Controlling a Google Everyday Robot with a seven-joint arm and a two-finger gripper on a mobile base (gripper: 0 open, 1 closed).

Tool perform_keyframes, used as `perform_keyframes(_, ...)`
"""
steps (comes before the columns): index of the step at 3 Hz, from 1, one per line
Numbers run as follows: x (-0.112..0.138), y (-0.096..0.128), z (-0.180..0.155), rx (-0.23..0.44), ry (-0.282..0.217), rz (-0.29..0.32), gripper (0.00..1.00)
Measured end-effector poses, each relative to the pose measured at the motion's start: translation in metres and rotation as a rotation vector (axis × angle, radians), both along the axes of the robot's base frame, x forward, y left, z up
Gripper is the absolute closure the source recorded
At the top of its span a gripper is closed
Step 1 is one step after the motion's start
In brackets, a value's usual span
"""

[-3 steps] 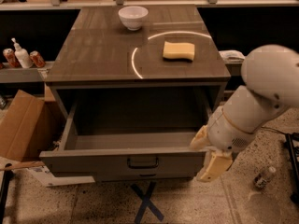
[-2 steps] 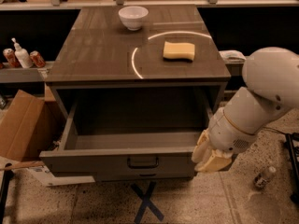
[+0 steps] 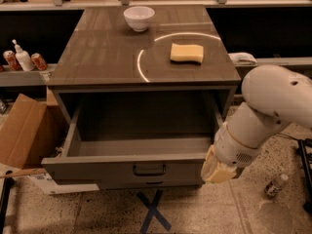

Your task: Close top drawer

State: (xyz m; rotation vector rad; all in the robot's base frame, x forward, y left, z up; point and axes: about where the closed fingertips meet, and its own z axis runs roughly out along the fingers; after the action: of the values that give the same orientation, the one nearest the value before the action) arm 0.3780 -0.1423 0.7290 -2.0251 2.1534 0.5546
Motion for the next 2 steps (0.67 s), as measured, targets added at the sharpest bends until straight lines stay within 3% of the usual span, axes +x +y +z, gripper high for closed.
perform_keyframes(1, 0.003, -0.008, -0.036, -0.056, 0.022, -0.041, 1.0)
perform_keyframes(2, 0.017, -0.013, -0.059, -0.106, 0.007, -0.075, 1.0)
